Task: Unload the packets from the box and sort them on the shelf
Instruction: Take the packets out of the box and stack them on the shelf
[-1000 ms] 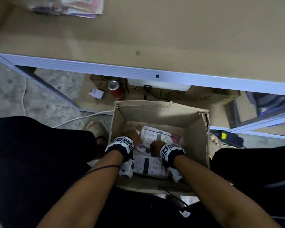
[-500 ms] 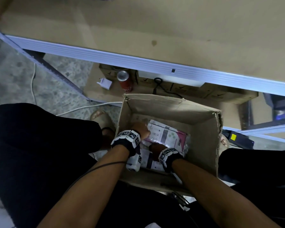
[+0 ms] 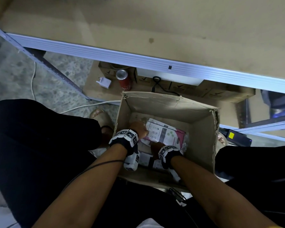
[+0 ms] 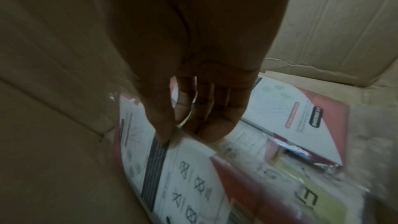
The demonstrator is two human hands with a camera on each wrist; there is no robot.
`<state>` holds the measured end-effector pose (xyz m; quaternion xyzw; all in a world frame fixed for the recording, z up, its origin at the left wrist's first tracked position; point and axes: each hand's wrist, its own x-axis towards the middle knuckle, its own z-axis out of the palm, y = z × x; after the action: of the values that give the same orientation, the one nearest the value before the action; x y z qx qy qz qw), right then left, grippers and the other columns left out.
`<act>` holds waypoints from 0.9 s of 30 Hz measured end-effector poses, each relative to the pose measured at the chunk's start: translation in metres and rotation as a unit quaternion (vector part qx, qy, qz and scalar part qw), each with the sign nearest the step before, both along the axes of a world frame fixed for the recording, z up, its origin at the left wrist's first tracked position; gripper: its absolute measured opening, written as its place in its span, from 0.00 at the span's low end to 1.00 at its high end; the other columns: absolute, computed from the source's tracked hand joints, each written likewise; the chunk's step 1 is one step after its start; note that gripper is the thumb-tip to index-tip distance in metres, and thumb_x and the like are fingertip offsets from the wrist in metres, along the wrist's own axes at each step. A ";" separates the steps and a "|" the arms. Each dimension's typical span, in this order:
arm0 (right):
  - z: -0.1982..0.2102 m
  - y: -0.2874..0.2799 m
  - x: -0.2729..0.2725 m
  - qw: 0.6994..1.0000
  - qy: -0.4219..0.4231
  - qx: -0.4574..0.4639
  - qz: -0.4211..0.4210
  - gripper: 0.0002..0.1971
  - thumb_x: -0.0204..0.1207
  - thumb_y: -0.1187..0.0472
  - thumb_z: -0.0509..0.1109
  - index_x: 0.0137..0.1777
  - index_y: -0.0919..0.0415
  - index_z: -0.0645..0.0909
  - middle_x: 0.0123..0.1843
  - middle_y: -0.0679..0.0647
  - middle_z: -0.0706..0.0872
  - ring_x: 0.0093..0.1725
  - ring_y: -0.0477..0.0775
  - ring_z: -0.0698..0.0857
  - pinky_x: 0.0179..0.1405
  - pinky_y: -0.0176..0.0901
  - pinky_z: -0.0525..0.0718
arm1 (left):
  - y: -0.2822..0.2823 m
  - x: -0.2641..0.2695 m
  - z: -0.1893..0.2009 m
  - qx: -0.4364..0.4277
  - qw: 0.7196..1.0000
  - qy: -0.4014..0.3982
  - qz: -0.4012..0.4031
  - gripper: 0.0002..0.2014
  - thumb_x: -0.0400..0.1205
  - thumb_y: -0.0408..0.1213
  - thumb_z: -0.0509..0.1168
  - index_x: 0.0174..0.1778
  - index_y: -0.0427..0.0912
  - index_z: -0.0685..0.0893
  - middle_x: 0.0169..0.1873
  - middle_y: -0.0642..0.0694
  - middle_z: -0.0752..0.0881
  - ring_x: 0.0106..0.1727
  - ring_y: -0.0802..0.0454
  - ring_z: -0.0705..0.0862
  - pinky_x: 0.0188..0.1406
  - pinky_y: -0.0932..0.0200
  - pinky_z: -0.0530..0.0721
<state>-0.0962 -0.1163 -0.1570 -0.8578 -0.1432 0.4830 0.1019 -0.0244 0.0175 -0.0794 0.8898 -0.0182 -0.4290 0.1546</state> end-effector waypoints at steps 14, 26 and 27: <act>0.010 -0.013 0.006 0.998 0.025 -0.033 -0.050 0.19 0.80 0.70 0.69 0.71 0.71 0.76 0.71 0.70 0.78 0.69 0.66 0.80 0.66 0.50 0.80 | -0.007 0.003 -0.006 0.007 1.000 0.003 -0.013 0.15 0.86 0.38 0.62 0.60 0.30 0.86 0.59 0.35 0.88 0.60 0.40 0.86 0.62 0.50 0.84; 0.011 -0.036 -0.004 0.997 0.033 -0.040 -0.055 0.23 0.77 0.66 0.73 0.70 0.72 0.75 0.71 0.69 0.77 0.69 0.66 0.80 0.63 0.50 0.80 | -0.041 0.028 -0.040 0.001 0.998 -0.049 -0.035 0.17 0.84 0.30 0.66 0.70 0.39 0.82 0.71 0.39 0.81 0.71 0.41 0.80 0.72 0.50 0.79; 0.011 -0.037 -0.005 0.997 0.038 -0.040 -0.056 0.22 0.77 0.67 0.74 0.69 0.71 0.76 0.70 0.68 0.78 0.68 0.66 0.81 0.63 0.50 0.81 | -0.042 0.030 -0.044 -0.001 0.998 -0.055 -0.036 0.18 0.84 0.30 0.66 0.70 0.41 0.81 0.72 0.38 0.80 0.71 0.41 0.80 0.72 0.49 0.79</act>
<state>-0.1011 -0.1531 -0.1459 -0.8488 -0.0715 0.5142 0.0999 0.0053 -0.0244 -0.1231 0.9106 -0.0594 -0.3846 0.1390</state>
